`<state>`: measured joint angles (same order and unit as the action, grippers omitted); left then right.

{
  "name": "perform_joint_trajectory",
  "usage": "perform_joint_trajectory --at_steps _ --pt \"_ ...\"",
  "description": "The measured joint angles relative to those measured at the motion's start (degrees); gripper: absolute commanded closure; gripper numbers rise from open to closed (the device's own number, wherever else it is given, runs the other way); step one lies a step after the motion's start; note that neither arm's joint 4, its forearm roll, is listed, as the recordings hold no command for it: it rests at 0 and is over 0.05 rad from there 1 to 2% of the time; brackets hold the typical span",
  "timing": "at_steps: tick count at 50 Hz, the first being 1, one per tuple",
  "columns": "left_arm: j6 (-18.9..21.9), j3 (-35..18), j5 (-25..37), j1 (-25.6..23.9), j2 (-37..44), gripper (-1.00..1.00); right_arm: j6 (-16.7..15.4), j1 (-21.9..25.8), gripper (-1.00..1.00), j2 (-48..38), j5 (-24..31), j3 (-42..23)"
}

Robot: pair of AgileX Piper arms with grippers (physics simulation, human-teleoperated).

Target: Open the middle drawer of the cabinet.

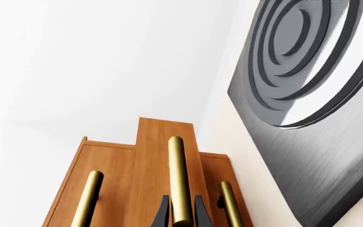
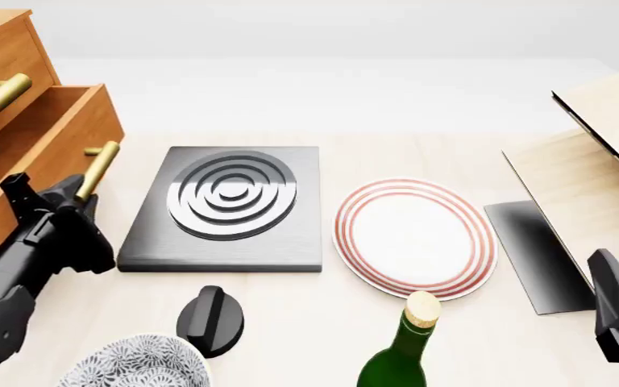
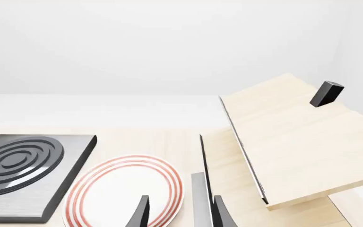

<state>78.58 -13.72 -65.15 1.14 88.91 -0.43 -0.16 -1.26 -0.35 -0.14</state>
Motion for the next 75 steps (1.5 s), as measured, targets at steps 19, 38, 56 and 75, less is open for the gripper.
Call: perform_joint_trajectory --at_steps 19,38,56,75 --pt "-0.09 -0.07 0.63 -1.53 -0.31 1.0 0.0 0.0 -1.0 0.0 0.0 0.0" --pt "-0.08 -0.13 0.65 -3.1 -0.28 1.0 0.0 0.0 -1.0 0.0 0.0 0.0" --pt "0.1 -0.36 1.08 -4.45 0.7 -1.0 0.0 0.0 -1.0 0.0 0.0 0.0" --pt "0.7 -0.91 2.0 -5.72 2.48 -1.0 0.0 0.0 -1.0 0.0 0.0 0.0"
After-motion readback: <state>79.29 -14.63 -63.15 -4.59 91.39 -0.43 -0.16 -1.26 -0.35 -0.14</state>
